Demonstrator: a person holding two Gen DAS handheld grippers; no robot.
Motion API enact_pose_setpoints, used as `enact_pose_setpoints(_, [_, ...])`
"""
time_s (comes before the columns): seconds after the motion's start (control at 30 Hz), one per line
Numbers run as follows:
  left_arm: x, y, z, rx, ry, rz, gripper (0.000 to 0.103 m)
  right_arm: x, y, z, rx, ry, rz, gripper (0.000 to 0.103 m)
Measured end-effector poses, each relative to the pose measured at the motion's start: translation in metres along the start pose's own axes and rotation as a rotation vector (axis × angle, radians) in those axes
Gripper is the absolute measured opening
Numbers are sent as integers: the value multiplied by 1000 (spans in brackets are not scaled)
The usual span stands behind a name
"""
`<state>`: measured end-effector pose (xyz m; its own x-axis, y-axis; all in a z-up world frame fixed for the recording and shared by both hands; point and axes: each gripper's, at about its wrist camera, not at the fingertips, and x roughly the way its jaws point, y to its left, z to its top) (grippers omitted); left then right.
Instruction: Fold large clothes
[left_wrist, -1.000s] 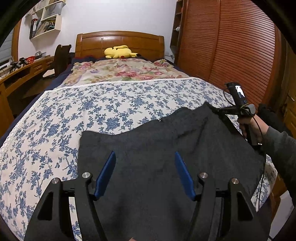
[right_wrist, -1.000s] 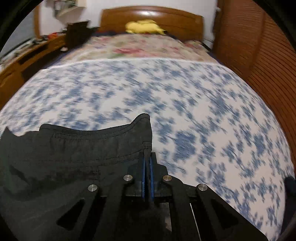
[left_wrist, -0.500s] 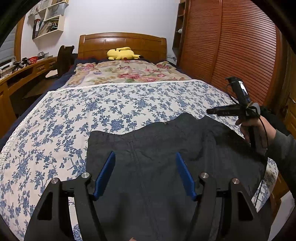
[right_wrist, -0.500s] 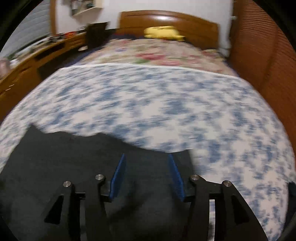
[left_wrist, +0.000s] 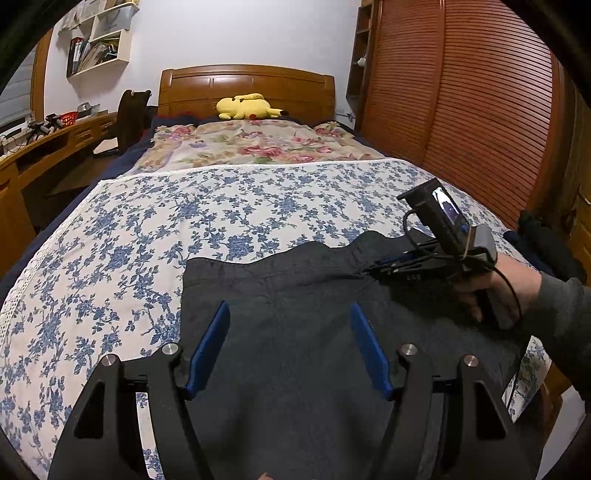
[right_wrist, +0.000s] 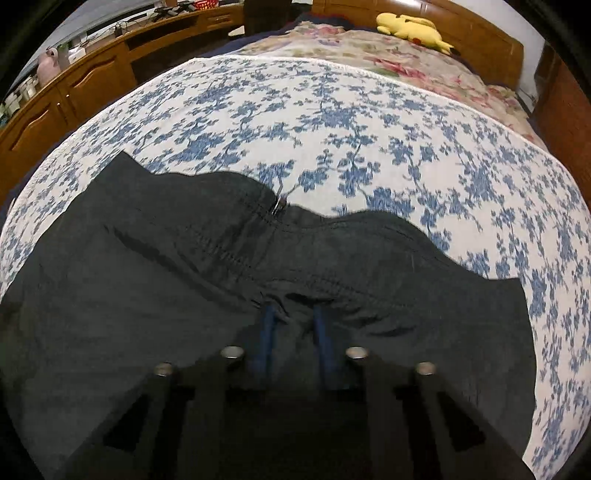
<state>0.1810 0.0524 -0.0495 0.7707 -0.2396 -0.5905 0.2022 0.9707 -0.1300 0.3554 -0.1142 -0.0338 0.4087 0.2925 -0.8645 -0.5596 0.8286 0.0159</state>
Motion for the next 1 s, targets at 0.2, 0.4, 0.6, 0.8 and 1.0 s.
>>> enact_pose_setpoints(0.2, [0,3,0,-6,-1,2,69,22,1,20,16,-26,-43,7])
enact_pose_setpoints(0.4, [1,0,-1,5,4,-2,69,15,-9,18,70,-67,-8,12])
enact_pose_setpoints(0.6, [1,-5,-1,17,4,-11,69,-30,-18,-11,77,-112,-3,48])
enact_pose_setpoints(0.8, [2,-12,-4,34,12,-17,69,-79,-28,-76,79,-129,-67,48])
enact_pose_setpoints(1.0, [0,-25,-3,48,6,-31,69,-101,-43,-150,134,-100,-116,48])
